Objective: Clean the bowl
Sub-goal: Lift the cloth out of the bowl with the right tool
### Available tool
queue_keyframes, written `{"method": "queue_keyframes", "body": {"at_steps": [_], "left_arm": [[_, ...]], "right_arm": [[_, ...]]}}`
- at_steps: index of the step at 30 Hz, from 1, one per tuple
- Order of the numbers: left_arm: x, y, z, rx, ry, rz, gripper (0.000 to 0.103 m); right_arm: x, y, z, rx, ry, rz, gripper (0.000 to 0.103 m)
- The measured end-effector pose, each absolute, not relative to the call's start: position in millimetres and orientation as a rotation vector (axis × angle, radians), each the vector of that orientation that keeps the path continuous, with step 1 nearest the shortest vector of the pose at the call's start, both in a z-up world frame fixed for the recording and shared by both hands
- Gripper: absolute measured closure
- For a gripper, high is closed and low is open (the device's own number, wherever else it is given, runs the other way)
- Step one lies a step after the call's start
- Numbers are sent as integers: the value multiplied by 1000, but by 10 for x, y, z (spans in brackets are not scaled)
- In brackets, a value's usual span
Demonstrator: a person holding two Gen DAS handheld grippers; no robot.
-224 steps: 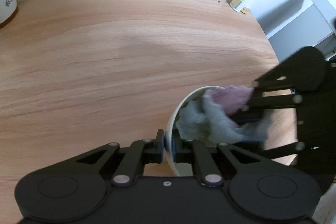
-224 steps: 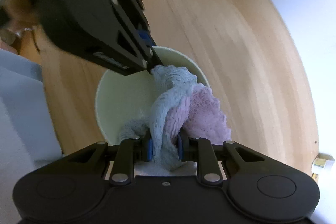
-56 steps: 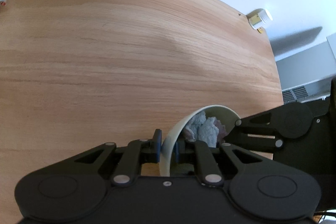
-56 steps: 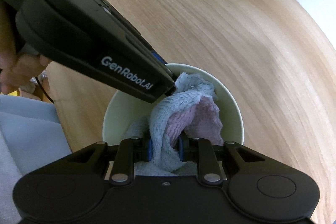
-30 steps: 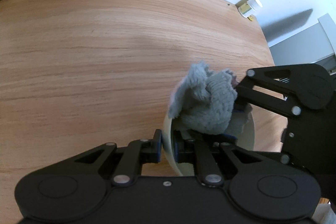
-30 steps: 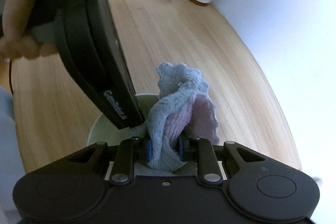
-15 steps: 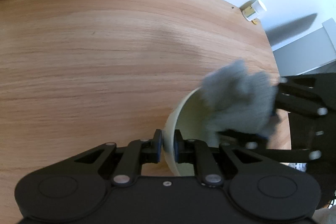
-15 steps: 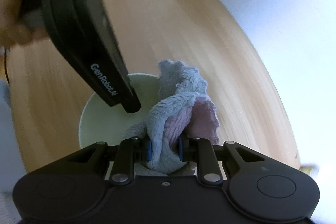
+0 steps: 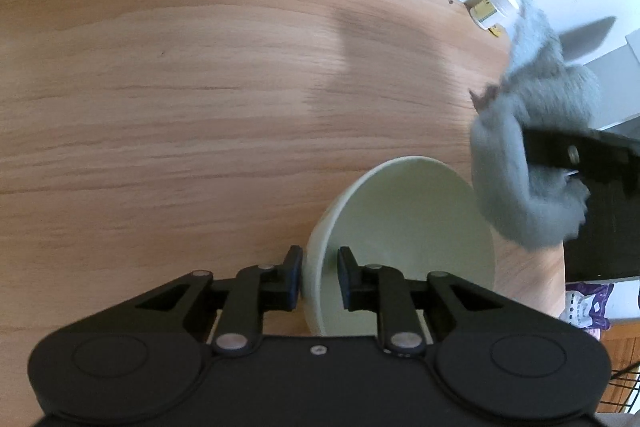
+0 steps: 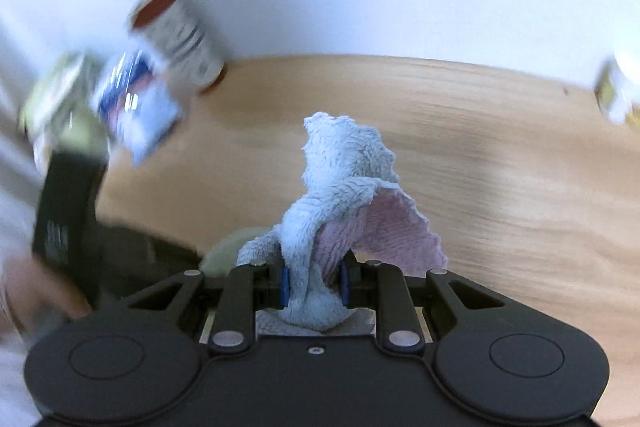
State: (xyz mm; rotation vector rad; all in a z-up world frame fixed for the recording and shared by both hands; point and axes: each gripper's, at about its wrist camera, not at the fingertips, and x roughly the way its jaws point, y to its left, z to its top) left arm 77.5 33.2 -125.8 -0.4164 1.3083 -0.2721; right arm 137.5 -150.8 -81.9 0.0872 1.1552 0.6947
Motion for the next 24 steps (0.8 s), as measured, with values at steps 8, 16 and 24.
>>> {"method": "queue_keyframes", "body": {"at_steps": [8, 16, 24], "left_arm": [[760, 387, -1262, -428, 1272, -295, 88], [534, 418, -1155, -412, 1185, -293, 93], [418, 274, -942, -265, 1029, -277, 92]], "right_arm": [[1807, -1157, -1103, 409, 1299, 666, 77], [1891, -1561, -1464, 626, 1398, 632, 76], [2013, -1187, -1518, 517, 1465, 740, 75]]}}
